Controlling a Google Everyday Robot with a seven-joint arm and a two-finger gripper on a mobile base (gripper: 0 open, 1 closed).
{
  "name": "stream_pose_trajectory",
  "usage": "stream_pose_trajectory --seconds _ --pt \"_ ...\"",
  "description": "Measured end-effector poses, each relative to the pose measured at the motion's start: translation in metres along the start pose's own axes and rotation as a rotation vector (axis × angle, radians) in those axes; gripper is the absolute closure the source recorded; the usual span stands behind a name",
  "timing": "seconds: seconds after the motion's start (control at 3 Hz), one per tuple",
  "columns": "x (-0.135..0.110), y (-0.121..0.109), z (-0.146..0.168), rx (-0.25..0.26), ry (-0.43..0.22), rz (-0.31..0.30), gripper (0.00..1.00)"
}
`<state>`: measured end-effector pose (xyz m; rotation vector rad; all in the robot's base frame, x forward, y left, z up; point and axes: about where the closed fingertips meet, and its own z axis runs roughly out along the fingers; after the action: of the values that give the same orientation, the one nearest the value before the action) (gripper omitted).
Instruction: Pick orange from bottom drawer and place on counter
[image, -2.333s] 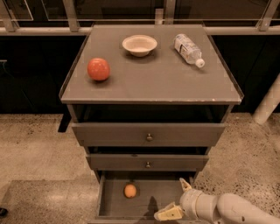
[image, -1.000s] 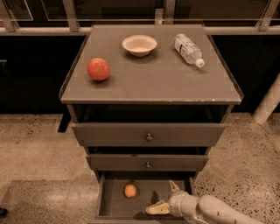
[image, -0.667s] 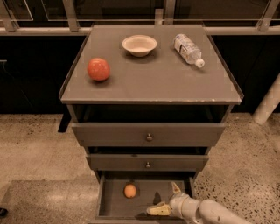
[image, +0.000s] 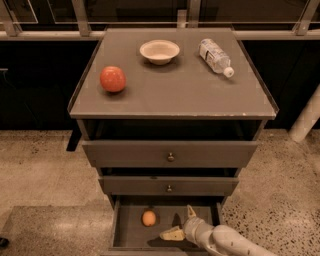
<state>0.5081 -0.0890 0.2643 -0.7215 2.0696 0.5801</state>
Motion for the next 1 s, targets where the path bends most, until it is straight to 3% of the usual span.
stream_pose_trajectory --seconds 0.33,0.67,1.0 --pt "0.008 -0.002 0.039 -0.014 -0.018 0.005 0.00" --pt "0.015 0.002 0.072 -0.059 -0.013 0.011 0.00" --pt "0.014 -0.001 0.075 -0.058 -0.014 0.010 0.00"
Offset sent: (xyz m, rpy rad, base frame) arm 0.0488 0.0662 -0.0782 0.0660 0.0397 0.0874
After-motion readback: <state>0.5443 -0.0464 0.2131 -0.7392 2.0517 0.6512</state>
